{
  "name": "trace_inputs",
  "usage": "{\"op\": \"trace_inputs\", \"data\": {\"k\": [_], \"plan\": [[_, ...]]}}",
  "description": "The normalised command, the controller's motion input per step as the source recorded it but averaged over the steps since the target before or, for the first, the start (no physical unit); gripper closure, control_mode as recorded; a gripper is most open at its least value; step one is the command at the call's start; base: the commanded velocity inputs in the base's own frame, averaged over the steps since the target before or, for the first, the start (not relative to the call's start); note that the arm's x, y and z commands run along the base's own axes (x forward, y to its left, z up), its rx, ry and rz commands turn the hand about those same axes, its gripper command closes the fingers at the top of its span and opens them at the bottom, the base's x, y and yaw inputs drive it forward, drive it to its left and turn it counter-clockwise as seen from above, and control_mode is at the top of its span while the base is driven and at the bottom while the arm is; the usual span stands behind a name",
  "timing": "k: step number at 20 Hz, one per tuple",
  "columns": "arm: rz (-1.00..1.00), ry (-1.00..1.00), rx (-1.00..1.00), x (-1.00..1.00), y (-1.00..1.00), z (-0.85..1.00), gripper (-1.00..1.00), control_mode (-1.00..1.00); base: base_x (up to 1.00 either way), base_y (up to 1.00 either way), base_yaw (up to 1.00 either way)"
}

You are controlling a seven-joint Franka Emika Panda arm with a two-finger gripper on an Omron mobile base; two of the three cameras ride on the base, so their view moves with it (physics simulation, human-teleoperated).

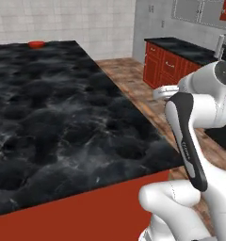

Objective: Retrieve the apple and banana from the fridge and place them into the bowl on the dining table.

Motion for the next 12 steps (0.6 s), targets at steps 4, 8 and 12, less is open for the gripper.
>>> {"op": "trace_inputs", "data": {"k": [4,8,12], "plan": [[0.0,0.0,0.0,0.0,0.0,0.0,1.0,1.0,0.08,-1.0,-0.18],[0.0,0.0,0.0,0.0,0.0,0.0,1.0,1.0,0.03,-1.0,-0.17],[0.0,0.0,0.0,0.0,0.0,0.0,1.0,1.0,0.19,-1.0,-0.12]]}}
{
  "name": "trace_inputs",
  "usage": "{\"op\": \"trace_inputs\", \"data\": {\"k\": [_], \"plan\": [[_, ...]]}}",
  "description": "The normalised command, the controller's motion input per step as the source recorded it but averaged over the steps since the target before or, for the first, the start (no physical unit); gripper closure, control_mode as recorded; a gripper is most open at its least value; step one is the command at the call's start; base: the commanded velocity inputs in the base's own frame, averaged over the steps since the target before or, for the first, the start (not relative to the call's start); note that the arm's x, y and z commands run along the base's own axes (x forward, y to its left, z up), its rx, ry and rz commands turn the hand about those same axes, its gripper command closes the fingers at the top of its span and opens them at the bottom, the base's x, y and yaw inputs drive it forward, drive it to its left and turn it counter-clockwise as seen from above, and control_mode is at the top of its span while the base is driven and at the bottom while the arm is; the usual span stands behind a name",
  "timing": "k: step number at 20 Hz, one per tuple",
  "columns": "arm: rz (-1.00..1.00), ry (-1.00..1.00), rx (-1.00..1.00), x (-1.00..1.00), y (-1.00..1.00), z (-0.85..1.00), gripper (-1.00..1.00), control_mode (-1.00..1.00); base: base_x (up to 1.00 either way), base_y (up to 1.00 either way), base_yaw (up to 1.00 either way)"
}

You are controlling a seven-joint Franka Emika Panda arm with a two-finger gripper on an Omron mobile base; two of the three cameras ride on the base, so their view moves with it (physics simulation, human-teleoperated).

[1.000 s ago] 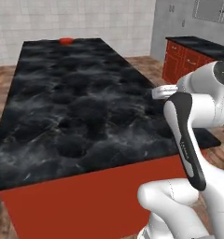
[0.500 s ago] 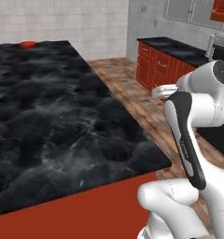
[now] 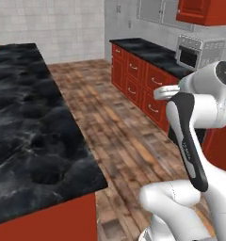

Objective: Retrieve the apple and banana from the fridge and place them into the bowl on the dining table.

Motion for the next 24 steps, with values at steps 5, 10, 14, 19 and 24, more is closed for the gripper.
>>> {"op": "trace_inputs", "data": {"k": [5,10,14,19,24], "plan": [[0.0,0.0,0.0,0.0,0.0,0.0,1.0,1.0,0.9,-0.72,-0.01],[0.0,0.0,0.0,0.0,0.0,0.0,1.0,1.0,1.0,-0.21,0.0],[0.0,0.0,0.0,0.0,0.0,0.0,1.0,1.0,1.0,0.0,0.0],[0.0,0.0,0.0,0.0,0.0,0.0,1.0,1.0,1.0,0.08,0.0],[0.0,0.0,0.0,0.0,0.0,0.0,1.0,1.0,1.0,0.0,0.0]]}}
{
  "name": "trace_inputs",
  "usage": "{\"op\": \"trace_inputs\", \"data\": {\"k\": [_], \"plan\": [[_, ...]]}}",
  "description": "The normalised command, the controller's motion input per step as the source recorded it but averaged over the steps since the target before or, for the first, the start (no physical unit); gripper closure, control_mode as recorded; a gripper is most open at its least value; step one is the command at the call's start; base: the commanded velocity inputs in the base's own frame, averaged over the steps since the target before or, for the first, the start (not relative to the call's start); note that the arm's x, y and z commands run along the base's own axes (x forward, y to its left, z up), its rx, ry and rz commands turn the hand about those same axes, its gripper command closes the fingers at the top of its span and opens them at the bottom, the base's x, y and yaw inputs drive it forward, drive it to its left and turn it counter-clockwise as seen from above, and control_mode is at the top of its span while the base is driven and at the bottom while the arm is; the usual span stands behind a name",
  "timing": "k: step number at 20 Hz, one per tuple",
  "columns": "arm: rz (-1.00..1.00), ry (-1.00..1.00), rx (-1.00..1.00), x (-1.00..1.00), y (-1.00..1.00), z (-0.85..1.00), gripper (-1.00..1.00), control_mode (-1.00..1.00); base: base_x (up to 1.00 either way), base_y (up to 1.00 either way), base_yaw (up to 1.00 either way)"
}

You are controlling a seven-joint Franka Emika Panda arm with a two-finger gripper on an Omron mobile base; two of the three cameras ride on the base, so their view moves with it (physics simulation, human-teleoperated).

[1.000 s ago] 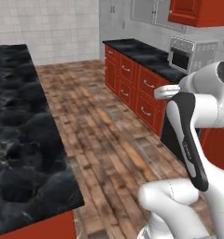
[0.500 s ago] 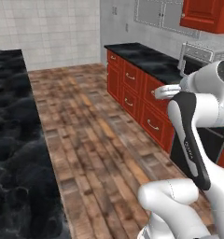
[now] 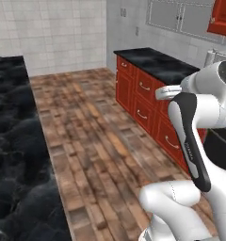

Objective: Retrieve the apple and banana from the fridge and place them into the bowl on the dining table.

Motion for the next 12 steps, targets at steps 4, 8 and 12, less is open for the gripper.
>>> {"op": "trace_inputs", "data": {"k": [4,8,12], "plan": [[0.0,0.0,0.0,0.0,0.0,0.0,1.0,1.0,1.0,0.0,0.0],[0.0,0.0,0.0,0.0,0.0,0.0,1.0,1.0,1.0,0.0,0.0],[0.0,0.0,0.0,0.0,0.0,0.0,1.0,1.0,1.0,-0.01,0.0]]}}
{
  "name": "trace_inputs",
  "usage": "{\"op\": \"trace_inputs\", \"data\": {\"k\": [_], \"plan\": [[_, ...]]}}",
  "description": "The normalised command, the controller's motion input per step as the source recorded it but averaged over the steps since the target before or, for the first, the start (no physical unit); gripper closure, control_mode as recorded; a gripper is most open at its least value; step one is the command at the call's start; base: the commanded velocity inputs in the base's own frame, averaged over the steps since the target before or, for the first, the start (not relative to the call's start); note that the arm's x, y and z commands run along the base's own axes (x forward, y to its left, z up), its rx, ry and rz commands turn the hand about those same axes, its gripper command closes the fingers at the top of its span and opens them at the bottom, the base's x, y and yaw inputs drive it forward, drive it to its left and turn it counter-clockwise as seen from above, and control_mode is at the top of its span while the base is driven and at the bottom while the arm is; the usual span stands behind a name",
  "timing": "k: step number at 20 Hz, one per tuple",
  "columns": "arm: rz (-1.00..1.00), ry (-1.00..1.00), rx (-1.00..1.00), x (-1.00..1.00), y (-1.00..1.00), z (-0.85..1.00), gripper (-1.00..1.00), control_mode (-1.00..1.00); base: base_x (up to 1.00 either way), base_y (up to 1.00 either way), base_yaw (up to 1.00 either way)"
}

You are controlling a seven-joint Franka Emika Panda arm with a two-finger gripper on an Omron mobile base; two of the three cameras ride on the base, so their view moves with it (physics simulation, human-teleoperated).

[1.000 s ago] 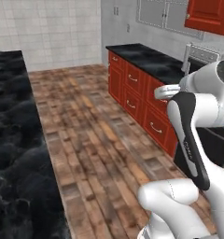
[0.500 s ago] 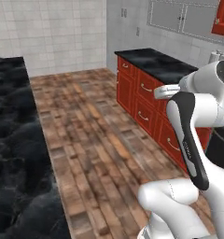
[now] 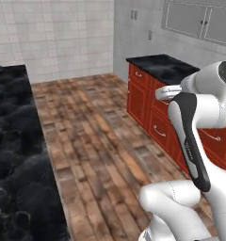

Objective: Retrieve the apple and banana from the fridge and place them into the bowl on the dining table.

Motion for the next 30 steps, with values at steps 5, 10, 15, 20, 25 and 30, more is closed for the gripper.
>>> {"op": "trace_inputs", "data": {"k": [5,10,15,20,25,30], "plan": [[0.0,0.0,0.0,0.0,0.0,0.0,1.0,1.0,1.0,0.0,0.15],[0.0,0.0,0.0,0.0,0.0,0.0,1.0,1.0,1.0,0.02,0.06],[0.0,0.0,0.0,0.0,0.0,0.0,1.0,1.0,1.0,0.0,0.0],[0.0,0.0,0.0,0.0,0.0,0.0,1.0,1.0,1.0,0.0,0.01],[0.0,0.0,0.0,0.0,0.0,0.0,1.0,1.0,1.0,-0.12,0.0],[0.0,0.0,0.0,0.0,0.0,0.0,1.0,1.0,1.0,-0.32,0.0]]}}
